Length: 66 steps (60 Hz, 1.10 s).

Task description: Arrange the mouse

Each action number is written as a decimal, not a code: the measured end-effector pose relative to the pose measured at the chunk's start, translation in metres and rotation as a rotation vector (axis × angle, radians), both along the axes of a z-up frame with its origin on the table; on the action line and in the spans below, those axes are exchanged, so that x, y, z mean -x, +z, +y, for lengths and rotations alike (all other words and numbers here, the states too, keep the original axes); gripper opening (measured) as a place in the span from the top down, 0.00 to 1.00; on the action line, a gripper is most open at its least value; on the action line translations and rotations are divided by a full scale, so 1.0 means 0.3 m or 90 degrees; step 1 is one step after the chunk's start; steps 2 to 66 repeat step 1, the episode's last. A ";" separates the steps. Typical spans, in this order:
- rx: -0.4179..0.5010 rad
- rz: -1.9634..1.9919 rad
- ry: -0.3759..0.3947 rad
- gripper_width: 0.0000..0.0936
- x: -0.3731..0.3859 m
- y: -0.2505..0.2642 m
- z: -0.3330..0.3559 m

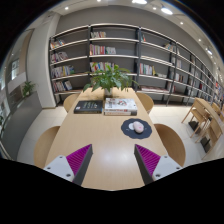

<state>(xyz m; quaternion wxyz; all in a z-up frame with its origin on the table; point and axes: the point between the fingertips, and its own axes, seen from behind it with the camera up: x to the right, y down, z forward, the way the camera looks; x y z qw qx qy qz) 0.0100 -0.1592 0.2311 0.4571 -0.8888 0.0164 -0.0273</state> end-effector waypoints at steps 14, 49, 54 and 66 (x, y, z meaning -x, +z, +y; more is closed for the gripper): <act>0.000 0.000 0.000 0.09 0.003 0.001 -0.005; 0.000 0.000 0.000 0.09 0.003 0.001 -0.005; 0.000 0.000 0.000 0.09 0.003 0.001 -0.005; 0.000 0.000 0.000 0.09 0.003 0.001 -0.005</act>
